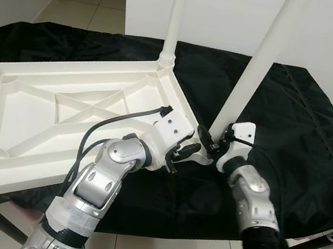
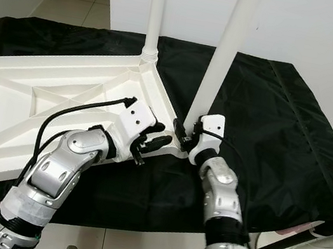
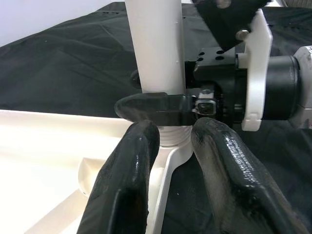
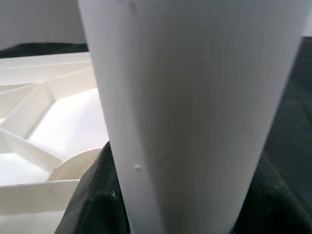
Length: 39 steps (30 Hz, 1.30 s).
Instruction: Building children table
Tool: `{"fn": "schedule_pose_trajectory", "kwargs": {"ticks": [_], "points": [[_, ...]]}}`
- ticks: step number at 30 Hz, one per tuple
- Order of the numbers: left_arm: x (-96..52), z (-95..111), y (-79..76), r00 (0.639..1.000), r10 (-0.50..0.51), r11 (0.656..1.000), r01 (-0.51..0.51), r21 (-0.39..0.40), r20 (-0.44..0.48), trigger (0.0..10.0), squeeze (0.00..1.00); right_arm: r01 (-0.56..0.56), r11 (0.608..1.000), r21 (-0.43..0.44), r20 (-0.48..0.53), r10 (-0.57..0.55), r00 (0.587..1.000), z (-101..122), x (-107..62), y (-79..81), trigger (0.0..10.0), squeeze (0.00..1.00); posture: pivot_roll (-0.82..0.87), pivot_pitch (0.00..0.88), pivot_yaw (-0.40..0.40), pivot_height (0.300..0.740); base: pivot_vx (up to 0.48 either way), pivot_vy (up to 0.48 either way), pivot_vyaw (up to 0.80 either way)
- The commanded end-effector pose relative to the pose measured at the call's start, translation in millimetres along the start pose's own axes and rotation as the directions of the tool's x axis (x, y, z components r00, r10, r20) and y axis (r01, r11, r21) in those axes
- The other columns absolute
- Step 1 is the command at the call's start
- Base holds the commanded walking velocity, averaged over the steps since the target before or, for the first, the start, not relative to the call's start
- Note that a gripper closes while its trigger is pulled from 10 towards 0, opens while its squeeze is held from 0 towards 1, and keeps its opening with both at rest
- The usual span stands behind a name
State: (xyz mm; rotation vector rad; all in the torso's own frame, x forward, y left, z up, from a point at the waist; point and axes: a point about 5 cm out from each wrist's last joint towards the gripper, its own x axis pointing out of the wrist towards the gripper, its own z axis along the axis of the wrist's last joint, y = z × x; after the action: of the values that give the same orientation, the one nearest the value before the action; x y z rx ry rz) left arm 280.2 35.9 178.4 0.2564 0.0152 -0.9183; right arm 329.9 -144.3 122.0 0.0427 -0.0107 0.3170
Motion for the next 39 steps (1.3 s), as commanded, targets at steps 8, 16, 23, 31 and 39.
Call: {"fn": "schedule_pose_trajectory", "kwargs": {"ticks": [8, 16, 23, 31, 39], "points": [[0.1, -2.8, 5.3, 0.995, 0.097, 0.995, -0.097, -0.005, -0.010, 10.0, 0.00, 0.376, 0.924, 0.071, -0.107, -0.368, 0.924, -23.1, -15.6, 17.7, 10.0, 0.00, -0.05, 0.000, 0.001, 0.740, 0.000, 0.000, 0.00], [-0.2, -3.3, 3.4, 0.996, 0.089, 0.996, -0.089, -0.006, -0.013, 10.0, 0.00, 0.381, 0.919, 0.096, -0.064, -0.377, 0.924, -16.4, -17.5, 30.9, 10.0, 0.00, -0.06, 0.000, 0.008, 0.740, 0.000, 0.000, 0.00], [-1.7, -5.3, 6.1, 0.994, 0.107, 0.994, -0.108, -0.013, -0.025, 10.0, 0.00, 0.365, 0.926, 0.099, 0.008, -0.368, 0.930, -1.6, -20.7, 23.4, 10.0, 1.00, -0.06, 0.000, 0.004, 0.740, 0.000, 0.000, 0.00], [-4.2, -4.7, 6.0, 0.993, 0.117, 0.993, -0.117, -0.008, -0.032, 10.0, 0.00, 0.215, 0.973, 0.083, 0.084, -0.221, 0.972, 16.5, -23.6, 13.3, 10.0, 1.00, -0.05, 0.000, 0.004, 0.740, 0.000, 0.000, 0.00], [-7.4, -2.0, 9.3, 0.993, 0.114, 0.993, -0.114, 0.000, -0.028, 10.0, 0.00, -0.048, 0.998, -0.033, 0.120, 0.052, 0.991, 30.9, -23.0, 2.0, 10.0, 0.00, -0.05, 0.000, 0.006, 0.740, 0.000, 0.000, 0.00]]}}
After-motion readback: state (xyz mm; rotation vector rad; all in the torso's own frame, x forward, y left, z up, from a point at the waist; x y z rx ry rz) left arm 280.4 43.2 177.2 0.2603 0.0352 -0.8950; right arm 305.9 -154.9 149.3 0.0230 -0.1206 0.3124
